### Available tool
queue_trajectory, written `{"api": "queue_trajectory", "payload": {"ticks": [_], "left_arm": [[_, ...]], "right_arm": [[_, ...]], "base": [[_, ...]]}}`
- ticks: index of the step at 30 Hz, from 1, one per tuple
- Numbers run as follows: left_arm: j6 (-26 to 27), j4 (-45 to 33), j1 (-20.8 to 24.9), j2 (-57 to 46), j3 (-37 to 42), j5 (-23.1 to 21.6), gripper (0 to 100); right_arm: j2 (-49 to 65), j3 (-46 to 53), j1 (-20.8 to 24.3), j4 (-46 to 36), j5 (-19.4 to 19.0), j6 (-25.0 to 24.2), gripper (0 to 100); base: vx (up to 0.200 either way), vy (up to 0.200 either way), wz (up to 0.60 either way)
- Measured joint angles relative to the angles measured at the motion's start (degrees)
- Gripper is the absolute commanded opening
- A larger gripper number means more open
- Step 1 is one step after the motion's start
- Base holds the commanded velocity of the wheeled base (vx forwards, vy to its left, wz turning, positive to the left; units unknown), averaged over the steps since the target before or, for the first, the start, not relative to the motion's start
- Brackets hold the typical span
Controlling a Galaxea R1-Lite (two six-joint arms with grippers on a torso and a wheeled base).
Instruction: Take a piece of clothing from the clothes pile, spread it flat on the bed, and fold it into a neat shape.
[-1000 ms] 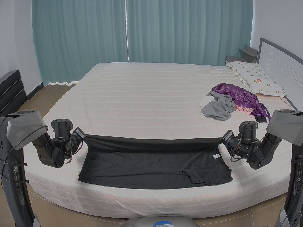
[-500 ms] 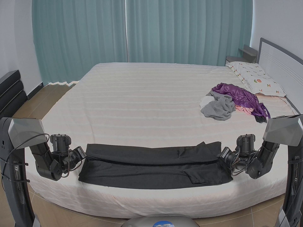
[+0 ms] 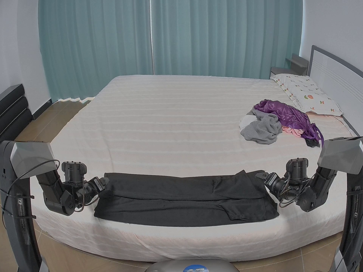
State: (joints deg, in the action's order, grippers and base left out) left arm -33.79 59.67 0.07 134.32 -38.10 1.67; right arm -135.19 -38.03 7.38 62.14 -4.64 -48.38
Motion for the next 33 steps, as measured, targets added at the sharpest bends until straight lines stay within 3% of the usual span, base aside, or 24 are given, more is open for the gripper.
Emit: {"api": "queue_trajectory", "payload": {"ticks": [8,17,33], "left_arm": [[-5.78,-2.61,-0.12,0.59,-7.74,-0.01,100],[-6.99,-8.03,-0.32,4.79,-16.90,-0.04,100],[-6.90,-7.62,-0.05,7.89,-19.42,-0.06,100]], "right_arm": [[-0.06,-3.30,-2.61,-0.06,-0.63,-2.96,100],[-2.16,-5.99,-3.99,-0.12,-1.82,-6.06,100],[-2.88,-5.97,-3.72,0.05,-1.78,-6.11,100]], "base": [[0.000,0.000,0.00],[0.000,0.000,0.00],[0.000,0.000,0.00]]}}
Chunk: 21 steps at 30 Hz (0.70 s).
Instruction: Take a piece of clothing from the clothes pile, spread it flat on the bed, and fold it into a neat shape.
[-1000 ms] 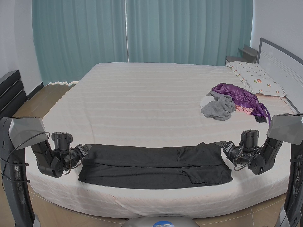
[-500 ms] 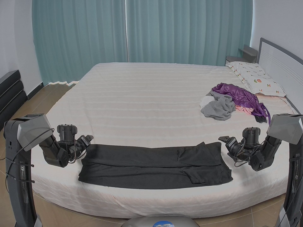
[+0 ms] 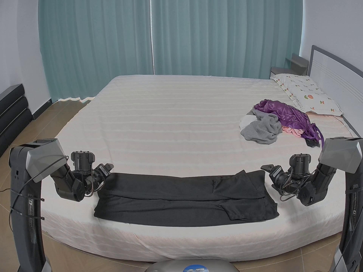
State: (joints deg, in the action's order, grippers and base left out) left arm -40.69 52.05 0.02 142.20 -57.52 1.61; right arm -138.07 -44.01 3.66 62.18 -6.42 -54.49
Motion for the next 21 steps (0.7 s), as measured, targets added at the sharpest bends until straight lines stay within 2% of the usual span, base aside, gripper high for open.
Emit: {"api": "queue_trajectory", "payload": {"ticks": [3,4,21], "left_arm": [[0.21,-0.13,0.05,0.29,-0.26,0.02,100],[0.27,-0.24,0.07,0.40,-0.26,0.02,0],[-0.15,0.02,-0.54,0.74,-1.66,0.27,0]], "right_arm": [[-0.05,0.00,0.02,-0.02,0.00,0.00,100],[-0.07,-0.01,0.02,0.00,0.02,0.00,100],[-0.10,-0.04,0.02,-0.02,0.02,0.00,100]], "base": [[0.000,0.000,0.00],[0.000,0.000,0.00],[0.000,0.000,0.00]]}}
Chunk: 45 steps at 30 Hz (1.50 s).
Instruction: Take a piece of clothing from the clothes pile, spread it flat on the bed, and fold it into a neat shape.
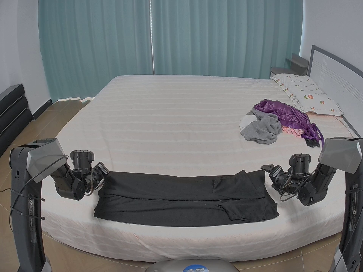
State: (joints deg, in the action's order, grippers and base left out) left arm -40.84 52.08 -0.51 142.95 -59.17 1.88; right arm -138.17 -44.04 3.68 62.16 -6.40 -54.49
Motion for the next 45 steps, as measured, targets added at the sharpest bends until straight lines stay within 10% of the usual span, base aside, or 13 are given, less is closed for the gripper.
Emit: {"api": "queue_trajectory", "payload": {"ticks": [1,2,21,30,45], "left_arm": [[0.00,0.00,0.00,0.00,0.00,0.00,0],[-0.02,-0.02,-0.04,-0.02,-0.02,-0.02,100],[-4.10,0.09,-1.79,-7.95,11.72,-5.24,100],[8.11,-0.13,-2.21,-16.76,25.49,-16.24,100],[13.82,0.04,-0.17,-12.93,24.28,-16.90,100]], "right_arm": [[0.00,0.00,-0.02,0.00,0.00,-0.02,100],[0.00,0.00,0.00,-0.02,0.00,0.00,100],[0.00,0.30,-0.02,0.18,-0.06,-0.02,100],[0.02,0.48,0.00,0.35,-0.09,0.00,100],[0.02,0.52,0.09,0.49,-0.05,0.00,100]], "base": [[0.000,0.000,0.00],[0.000,0.000,0.00],[0.000,0.000,0.00],[0.000,0.000,0.00],[0.000,0.000,0.00]]}}
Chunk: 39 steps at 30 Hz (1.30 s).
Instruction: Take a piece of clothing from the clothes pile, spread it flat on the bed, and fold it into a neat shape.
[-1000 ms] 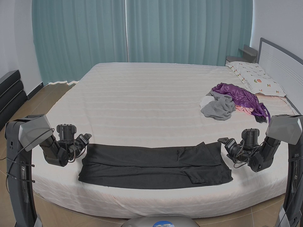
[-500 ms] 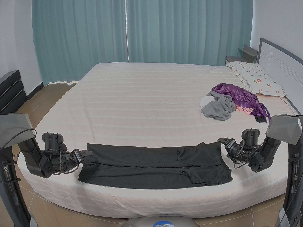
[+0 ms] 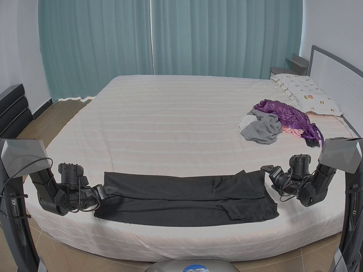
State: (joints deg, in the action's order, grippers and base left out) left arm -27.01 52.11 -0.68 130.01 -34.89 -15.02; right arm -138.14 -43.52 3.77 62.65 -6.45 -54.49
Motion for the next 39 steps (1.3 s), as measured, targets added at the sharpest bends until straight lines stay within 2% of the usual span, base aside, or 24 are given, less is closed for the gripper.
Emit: {"api": "queue_trajectory", "payload": {"ticks": [7,8,37,38,39], "left_arm": [[0.39,-0.30,0.05,3.23,-4.30,2.84,100],[0.59,-0.28,0.05,3.69,-4.69,3.19,0],[0.02,0.22,-1.71,5.24,-5.96,6.07,0],[-0.02,0.30,-1.55,5.24,-6.01,6.07,100],[-0.22,0.40,-1.40,5.24,-6.06,6.07,100]], "right_arm": [[0.00,0.02,0.00,0.00,0.02,0.00,100],[0.00,0.02,0.00,0.00,0.00,0.00,100],[-0.02,0.11,0.00,0.02,0.05,0.06,100],[-0.02,0.11,0.00,0.00,0.05,0.06,100],[-0.02,0.11,0.00,0.02,0.05,0.09,100]], "base": [[0.000,0.000,0.00],[0.000,0.000,0.00],[0.000,0.000,0.00],[0.000,0.000,0.00],[0.000,0.000,0.00]]}}
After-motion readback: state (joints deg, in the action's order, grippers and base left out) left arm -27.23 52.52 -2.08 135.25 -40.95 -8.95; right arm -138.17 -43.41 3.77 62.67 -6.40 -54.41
